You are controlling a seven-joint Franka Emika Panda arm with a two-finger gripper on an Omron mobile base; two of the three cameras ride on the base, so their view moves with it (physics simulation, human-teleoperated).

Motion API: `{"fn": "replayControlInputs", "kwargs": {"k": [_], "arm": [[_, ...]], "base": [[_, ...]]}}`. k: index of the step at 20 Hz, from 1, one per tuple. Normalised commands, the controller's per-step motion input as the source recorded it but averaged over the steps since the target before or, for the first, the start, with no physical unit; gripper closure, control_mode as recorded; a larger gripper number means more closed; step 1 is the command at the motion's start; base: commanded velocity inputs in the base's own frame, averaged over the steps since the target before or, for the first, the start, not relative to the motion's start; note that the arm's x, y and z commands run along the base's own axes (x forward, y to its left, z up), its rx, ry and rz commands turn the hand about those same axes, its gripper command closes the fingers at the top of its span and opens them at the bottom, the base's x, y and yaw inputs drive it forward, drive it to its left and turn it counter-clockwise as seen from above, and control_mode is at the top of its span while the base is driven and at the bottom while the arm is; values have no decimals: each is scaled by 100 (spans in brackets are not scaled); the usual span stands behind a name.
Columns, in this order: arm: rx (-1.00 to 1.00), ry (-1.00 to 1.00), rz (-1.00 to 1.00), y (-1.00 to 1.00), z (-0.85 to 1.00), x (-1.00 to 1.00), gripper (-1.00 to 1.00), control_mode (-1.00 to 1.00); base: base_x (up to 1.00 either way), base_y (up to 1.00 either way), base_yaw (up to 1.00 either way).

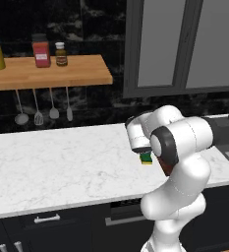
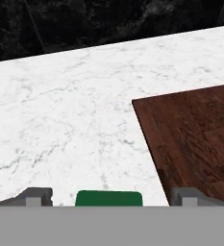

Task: Pick up the sponge from the counter and clean the cutting board by briefly scrubbing or pressing down on the cutting board. Once finished, release the sponge.

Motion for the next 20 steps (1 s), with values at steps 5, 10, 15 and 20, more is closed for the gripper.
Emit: {"fn": "replayControlInputs", "kwargs": {"k": [5,10,15,20], "arm": [[0,4,0,-5,99,-2,-100,-100],[0,12,0,-13,100,1,-100,-100],[3,11,0,-11,100,39,-100,-100],[11,9,0,-24,100,50,-100,-100]], "base": [[0,0,0],[0,0,0],[0,0,0],[0,0,0]]}}
